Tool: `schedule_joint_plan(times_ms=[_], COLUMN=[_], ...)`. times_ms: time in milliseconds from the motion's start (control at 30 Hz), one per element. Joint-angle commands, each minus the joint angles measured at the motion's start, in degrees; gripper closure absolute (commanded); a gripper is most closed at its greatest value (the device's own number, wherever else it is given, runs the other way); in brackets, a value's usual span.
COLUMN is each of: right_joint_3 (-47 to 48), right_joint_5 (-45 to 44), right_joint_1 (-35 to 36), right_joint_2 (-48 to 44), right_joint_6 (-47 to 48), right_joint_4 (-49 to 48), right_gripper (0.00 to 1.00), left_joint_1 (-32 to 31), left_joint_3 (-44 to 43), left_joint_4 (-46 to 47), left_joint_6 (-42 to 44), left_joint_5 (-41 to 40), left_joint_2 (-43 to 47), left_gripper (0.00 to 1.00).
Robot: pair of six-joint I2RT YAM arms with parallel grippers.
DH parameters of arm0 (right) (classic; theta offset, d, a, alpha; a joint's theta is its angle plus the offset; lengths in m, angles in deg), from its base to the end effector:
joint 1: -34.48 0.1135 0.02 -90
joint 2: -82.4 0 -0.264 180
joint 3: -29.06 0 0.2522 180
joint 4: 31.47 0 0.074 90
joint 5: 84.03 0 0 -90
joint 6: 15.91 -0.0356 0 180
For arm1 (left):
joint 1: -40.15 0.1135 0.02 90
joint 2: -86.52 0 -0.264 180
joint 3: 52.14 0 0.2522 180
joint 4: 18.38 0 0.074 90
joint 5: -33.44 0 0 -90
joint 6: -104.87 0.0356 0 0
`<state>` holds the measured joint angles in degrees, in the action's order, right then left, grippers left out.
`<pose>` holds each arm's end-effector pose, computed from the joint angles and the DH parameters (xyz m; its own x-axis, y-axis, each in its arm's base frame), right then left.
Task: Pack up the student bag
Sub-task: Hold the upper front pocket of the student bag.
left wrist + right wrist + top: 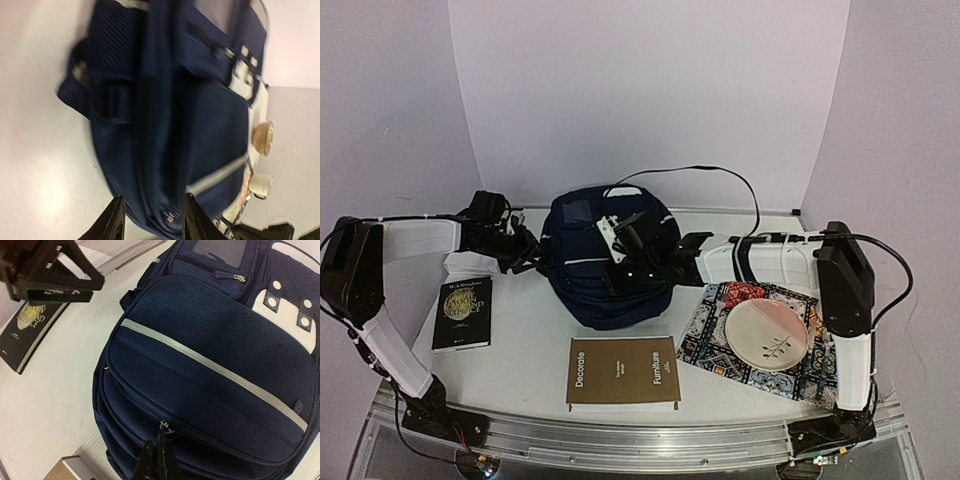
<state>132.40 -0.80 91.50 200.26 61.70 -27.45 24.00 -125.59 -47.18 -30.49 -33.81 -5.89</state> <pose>0.2709 0.4098 0.2489 -0.3347 -0.1244 -0.9341 -0.7171 0.6768 0.1668 0.3241 -0.1082 0.2162 -0.8599 -0.4341 -0.2686 -0.1503 0.7181 -0.6795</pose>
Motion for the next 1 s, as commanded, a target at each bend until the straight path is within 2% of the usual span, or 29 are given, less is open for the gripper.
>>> schedule_joint_plan(times_ms=[0, 167, 300, 633, 967], right_joint_3=[0.2, -1.4, -2.6, -3.6, -5.2], right_joint_5=[-3.0, -1.9, -1.1, -0.2, -0.8], right_joint_1=[0.6, 0.6, 0.7, 1.2, 1.3], right_joint_2=[-0.6, -1.6, -1.9, -2.2, -3.1], right_joint_6=[-2.4, -2.7, -2.9, -2.2, -1.2], right_joint_4=[0.0, -1.1, -2.4, -4.2, -5.2], right_gripper=[1.0, 1.0, 1.0, 1.0, 1.0], left_joint_1=[-5.1, -9.7, -11.5, -13.4, -13.5], left_joint_3=[4.4, 8.5, 8.2, 7.4, 11.6], left_joint_4=[9.9, 16.7, 19.1, 19.3, 18.6], left_joint_6=[-9.1, -16.4, -19.4, -20.4, -19.3], left_joint_5=[-1.1, -4.4, -5.3, -9.3, -12.5], left_joint_2=[6.3, 6.4, 4.1, -1.9, 0.2], left_gripper=[0.58, 0.56, 0.55, 0.53, 0.52])
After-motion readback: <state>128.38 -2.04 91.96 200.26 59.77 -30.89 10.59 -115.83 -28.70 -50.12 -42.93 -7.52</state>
